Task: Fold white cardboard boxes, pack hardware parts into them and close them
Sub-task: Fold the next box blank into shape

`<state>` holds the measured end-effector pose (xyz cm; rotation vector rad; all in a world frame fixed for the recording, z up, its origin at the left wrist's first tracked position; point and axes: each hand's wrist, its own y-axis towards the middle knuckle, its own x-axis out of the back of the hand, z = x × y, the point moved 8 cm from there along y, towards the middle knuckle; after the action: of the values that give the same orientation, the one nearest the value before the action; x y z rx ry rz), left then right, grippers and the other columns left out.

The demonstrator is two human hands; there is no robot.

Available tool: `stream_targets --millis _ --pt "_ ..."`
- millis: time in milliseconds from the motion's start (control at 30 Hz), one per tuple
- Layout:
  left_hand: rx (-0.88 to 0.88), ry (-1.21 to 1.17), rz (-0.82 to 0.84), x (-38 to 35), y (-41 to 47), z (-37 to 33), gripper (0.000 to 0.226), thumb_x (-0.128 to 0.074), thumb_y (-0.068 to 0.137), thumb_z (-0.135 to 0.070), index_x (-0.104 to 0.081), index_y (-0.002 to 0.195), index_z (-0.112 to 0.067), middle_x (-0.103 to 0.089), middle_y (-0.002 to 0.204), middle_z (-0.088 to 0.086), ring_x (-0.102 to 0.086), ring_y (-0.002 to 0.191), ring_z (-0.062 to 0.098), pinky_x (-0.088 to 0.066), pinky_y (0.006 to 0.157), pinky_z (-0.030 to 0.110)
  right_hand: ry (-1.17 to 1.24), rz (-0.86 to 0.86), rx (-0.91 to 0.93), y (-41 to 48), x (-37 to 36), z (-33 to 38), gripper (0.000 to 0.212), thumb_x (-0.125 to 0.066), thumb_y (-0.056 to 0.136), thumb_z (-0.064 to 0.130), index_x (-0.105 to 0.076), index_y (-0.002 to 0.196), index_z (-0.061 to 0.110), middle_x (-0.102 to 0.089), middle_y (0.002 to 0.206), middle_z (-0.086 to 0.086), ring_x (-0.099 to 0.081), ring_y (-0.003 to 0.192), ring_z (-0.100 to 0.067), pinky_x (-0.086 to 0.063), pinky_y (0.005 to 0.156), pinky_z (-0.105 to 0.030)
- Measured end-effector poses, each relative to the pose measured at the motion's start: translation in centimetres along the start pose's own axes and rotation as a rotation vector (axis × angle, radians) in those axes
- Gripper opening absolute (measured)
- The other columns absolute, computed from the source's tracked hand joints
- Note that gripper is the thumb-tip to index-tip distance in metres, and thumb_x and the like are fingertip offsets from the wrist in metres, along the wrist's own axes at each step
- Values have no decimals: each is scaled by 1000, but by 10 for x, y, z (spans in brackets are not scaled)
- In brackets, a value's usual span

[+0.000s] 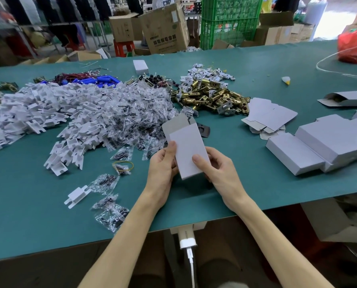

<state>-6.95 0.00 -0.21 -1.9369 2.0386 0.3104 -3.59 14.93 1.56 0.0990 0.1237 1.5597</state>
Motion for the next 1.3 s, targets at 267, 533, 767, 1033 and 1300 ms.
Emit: stream_targets --millis 267,533,767,1033,1300 --pt "21 -13 60 -3 1 2 48 -61 96 -40 -69 120 1 -77 110 20 -75 89 24 -62 73 30 -2 -57 -15 1 5 -3 36 -73 86 50 -69 116 31 -73 99 -7 -62 85 -17 -44 66 -26" --pt "6 17 44 0 1 2 41 -68 95 -29 -67 124 1 -76 116 18 -75 98 28 -64 79 34 -26 -44 -10 2 3 -1 29 -74 91 36 -68 119 28 -74 100 -5 -67 89 -25 -51 69 -26" --pt "-5 -3 -22 2 1 2 53 -75 85 -34 -64 120 5 -76 114 19 -74 100 30 -64 84 40 -129 -144 2 8 6 -4 30 -57 99 49 -70 108 23 -70 103 2 -64 90 -18 -48 76 -34" --pt "-10 72 -90 9 6 9 54 -75 82 -45 -63 113 -2 -76 110 18 -74 98 28 -57 92 52 -399 -296 2 88 39 -8 19 -56 99 14 -70 110 20 -67 110 -3 -61 95 -12 -45 87 -26" --pt "-22 141 -64 7 10 10 47 -74 83 -44 -65 110 -7 -77 105 12 -73 94 23 -58 89 48 -936 -77 9 187 27 -17 39 -52 95 3 -64 131 6 -52 146 -15 -42 139 -31 -31 116 -37"
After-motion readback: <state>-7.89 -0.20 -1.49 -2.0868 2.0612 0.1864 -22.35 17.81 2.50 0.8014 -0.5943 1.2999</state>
